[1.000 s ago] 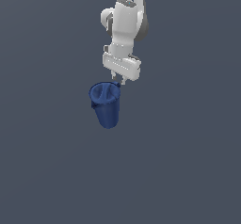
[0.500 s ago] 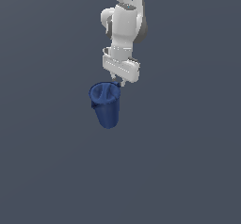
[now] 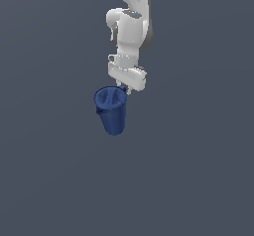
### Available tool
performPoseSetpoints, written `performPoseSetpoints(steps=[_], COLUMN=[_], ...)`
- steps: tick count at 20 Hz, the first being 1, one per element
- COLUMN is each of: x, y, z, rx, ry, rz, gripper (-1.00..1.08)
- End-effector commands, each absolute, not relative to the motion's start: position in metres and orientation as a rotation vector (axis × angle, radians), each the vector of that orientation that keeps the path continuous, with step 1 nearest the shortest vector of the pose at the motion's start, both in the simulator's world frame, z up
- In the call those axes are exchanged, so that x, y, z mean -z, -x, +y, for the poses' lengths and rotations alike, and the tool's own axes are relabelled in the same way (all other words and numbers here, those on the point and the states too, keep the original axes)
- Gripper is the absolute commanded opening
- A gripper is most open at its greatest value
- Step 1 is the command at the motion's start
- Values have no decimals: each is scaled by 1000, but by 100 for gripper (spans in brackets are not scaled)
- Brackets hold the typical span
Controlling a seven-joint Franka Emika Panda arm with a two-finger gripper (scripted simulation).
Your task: Pick up the object and move it to a goal position.
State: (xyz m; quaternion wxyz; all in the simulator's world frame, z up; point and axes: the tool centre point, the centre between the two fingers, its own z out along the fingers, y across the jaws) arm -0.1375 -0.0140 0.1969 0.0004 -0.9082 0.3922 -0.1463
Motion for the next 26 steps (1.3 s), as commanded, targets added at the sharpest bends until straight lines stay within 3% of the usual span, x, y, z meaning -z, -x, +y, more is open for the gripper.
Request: performPoseSetpoints(steps=[1,2,3,26], x=[-195,-195,-195,-218], y=[137,137,137,137], z=[-14,-14,-14,-24], rx=[459,459,459,468], ry=[2852,2852,2852,2851], rz=[1232,1232,1232,1232], gripper=[28,28,-100,-100])
